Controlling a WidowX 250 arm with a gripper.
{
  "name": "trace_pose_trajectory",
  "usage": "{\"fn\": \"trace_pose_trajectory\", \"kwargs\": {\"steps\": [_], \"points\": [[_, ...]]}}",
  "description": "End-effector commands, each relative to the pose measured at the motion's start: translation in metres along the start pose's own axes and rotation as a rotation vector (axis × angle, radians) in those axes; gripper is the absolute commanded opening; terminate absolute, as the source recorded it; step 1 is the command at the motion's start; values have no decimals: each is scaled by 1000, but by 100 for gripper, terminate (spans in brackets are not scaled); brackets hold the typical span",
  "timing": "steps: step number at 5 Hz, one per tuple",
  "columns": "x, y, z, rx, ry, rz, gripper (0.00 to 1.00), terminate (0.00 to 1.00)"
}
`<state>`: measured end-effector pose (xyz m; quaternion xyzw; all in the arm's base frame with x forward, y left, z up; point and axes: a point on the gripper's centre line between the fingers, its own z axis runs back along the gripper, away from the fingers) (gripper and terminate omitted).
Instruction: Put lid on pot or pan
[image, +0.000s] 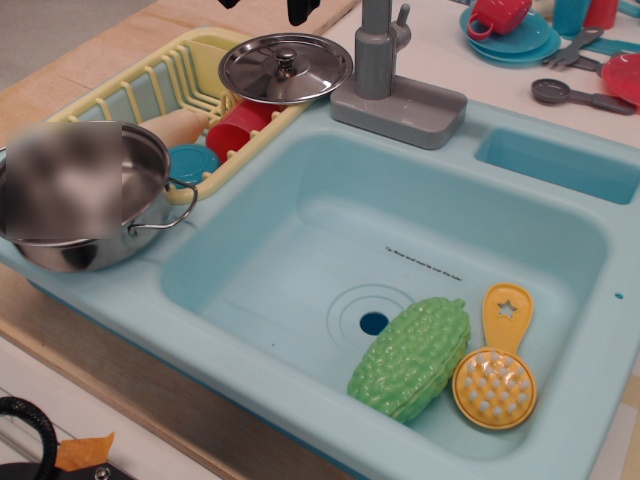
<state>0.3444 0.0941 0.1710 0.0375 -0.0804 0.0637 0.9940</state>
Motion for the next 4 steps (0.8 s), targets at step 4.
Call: {"fn": "trace_pose_trajectory", "kwargs": {"steps": [4], "points": [[2, 1, -24, -33, 53, -2, 100, 0]]}}
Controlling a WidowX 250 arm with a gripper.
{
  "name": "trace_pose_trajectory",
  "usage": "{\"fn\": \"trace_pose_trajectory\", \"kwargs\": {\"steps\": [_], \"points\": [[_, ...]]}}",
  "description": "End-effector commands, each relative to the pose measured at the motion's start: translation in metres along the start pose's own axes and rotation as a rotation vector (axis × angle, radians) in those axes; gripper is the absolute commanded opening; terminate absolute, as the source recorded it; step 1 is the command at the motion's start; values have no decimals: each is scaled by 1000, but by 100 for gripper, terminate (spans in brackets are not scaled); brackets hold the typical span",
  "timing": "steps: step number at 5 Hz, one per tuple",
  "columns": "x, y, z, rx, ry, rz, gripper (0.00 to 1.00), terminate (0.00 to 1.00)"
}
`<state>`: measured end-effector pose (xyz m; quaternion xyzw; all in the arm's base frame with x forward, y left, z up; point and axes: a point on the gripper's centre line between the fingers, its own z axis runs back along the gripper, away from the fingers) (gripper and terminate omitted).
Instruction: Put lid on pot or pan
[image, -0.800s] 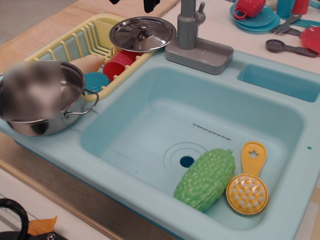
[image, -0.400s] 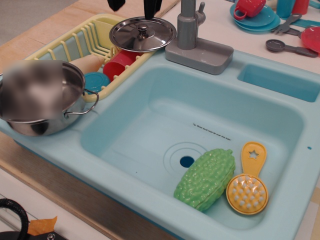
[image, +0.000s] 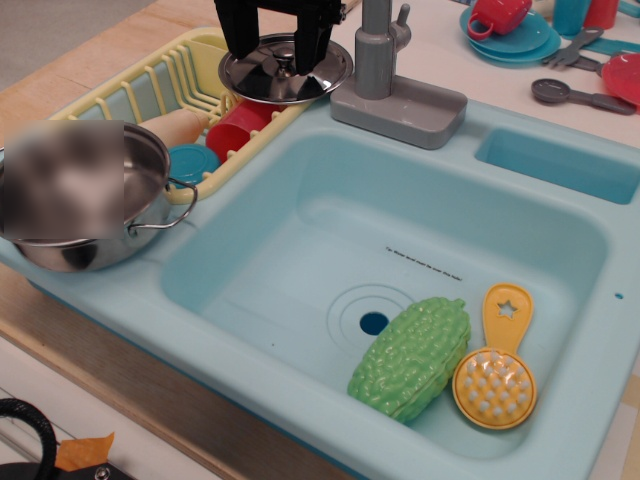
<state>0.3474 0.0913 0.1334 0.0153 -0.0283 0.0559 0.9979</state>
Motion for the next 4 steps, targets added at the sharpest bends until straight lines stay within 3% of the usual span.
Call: {"fn": "trace_pose_trajectory", "kwargs": {"steps": [1, 4], "points": [[2, 7, 10, -1, -52, 22, 0, 0], [-3, 9, 5, -23, -48, 50, 0, 0]]}}
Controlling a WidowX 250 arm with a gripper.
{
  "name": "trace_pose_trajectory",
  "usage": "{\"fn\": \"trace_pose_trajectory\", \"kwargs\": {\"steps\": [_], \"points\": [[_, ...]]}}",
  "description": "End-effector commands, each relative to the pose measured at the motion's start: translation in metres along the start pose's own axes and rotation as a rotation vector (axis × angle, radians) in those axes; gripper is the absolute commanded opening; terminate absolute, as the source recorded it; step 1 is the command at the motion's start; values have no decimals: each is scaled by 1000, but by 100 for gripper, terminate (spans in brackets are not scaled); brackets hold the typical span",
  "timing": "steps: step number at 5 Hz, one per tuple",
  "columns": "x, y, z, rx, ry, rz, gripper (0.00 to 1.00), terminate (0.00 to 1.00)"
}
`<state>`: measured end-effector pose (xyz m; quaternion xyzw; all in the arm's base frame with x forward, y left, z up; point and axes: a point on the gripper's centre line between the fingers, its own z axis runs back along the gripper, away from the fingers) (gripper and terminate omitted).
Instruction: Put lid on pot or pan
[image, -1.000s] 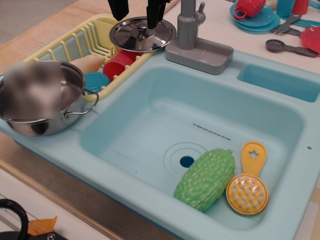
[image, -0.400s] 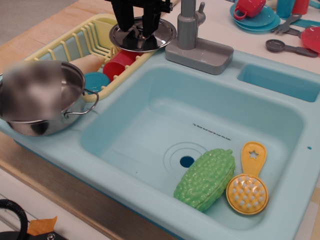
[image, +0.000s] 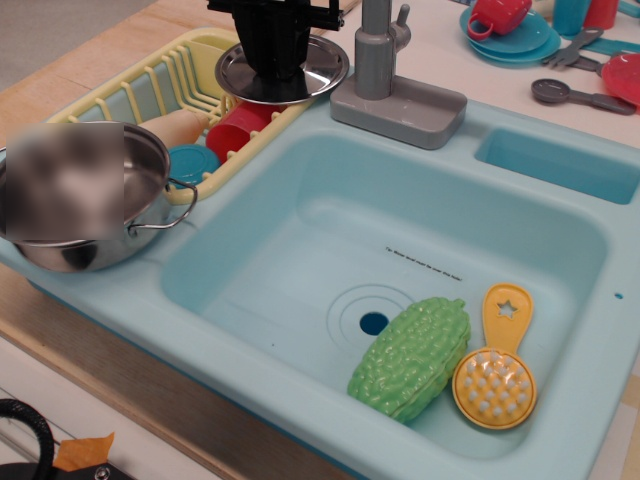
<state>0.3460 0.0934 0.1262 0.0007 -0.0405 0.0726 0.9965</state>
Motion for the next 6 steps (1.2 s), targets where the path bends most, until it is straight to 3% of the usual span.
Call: {"fn": "trace_pose_trajectory", "kwargs": {"steps": [1, 3, 4, 6], "points": [[-6, 9, 33, 49, -36, 53, 0, 0], [-39, 25, 88, 156, -92, 176, 0, 0], [-77, 29, 98, 168, -41, 286, 0, 0], [-137, 30, 87, 114, -24, 452, 0, 0]]}}
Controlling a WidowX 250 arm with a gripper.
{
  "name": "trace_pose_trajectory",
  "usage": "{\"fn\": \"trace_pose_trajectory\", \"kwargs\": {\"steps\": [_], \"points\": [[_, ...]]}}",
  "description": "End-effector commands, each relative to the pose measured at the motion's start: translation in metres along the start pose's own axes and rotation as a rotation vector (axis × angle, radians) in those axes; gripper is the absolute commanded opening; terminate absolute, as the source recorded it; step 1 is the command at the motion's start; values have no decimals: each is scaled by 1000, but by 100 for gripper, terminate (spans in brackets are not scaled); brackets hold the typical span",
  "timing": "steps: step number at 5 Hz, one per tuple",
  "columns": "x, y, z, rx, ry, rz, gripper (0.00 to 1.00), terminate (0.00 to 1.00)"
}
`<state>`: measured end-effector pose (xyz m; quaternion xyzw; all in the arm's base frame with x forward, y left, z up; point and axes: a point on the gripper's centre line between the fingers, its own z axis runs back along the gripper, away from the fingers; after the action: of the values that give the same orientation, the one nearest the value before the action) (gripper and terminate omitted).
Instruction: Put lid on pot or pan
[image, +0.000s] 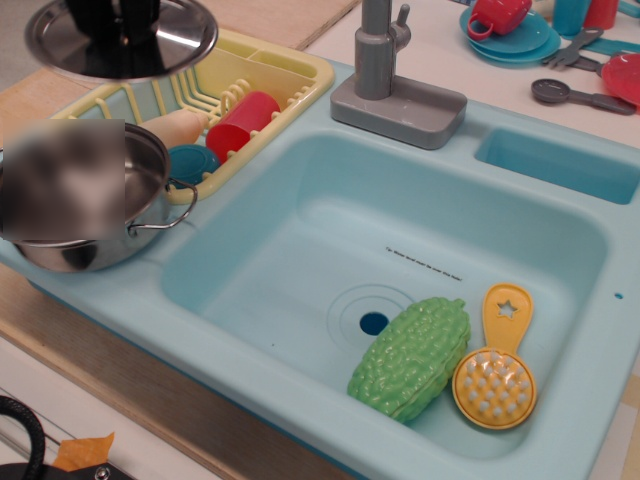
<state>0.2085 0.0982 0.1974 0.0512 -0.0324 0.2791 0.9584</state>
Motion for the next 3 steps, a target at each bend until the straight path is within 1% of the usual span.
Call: {"fn": "trace_pose_trajectory", "kwargs": {"steps": [1, 2, 3], "points": [[-22, 17, -9, -60, 8, 95, 0, 0], [-33, 20, -16, -87, 22, 120, 0, 0], [-36, 23, -22, -99, 36, 131, 0, 0]]}}
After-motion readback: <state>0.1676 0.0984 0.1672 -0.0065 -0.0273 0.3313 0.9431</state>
